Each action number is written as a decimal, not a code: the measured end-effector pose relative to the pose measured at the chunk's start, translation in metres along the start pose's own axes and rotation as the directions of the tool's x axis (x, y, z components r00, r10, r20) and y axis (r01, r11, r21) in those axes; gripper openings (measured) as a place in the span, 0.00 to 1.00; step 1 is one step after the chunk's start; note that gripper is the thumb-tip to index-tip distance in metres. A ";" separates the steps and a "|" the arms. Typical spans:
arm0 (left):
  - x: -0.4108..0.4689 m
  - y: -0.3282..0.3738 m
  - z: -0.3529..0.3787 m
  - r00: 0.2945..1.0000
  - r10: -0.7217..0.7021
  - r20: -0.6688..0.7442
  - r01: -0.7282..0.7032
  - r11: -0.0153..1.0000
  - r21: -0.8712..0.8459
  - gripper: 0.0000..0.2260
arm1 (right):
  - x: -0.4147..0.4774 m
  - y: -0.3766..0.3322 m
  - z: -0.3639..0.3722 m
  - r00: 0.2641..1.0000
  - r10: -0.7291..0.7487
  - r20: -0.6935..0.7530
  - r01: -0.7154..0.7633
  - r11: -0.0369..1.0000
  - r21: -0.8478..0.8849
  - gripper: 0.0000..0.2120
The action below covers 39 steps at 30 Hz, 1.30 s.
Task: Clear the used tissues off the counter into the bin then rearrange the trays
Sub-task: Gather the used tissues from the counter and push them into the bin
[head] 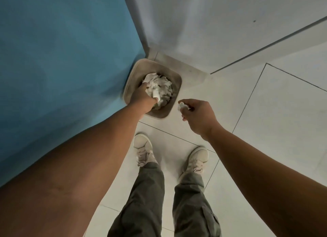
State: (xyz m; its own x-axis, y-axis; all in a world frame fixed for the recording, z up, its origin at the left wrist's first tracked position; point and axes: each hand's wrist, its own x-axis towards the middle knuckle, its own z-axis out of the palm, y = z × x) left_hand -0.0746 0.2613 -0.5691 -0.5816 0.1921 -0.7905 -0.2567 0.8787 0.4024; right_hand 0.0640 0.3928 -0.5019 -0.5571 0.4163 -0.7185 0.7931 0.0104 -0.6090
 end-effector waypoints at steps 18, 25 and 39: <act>-0.042 -0.043 -0.022 0.983 0.003 -0.182 -0.021 0.995 -0.099 0.22 | 0.067 -0.009 0.064 0.998 -0.003 0.060 0.013 0.986 -0.164 0.29; -0.088 -0.019 -0.032 0.976 0.127 -0.175 -0.116 0.991 0.067 0.20 | 0.014 -0.009 0.032 0.984 -0.148 0.101 0.177 0.898 -0.403 0.32; -0.317 0.090 -0.112 0.763 0.468 -0.446 -0.396 0.884 0.249 0.18 | -0.198 -0.157 -0.107 0.776 -0.626 0.075 0.520 0.568 -0.638 0.34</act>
State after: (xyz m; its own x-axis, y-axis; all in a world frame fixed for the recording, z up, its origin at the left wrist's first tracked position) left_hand 0.0005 0.2312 -0.2305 -0.9083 0.3626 -0.2085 0.1961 0.8095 0.5535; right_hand 0.0760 0.4060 -0.2275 -0.9474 0.2482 -0.2019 0.3178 0.8024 -0.5051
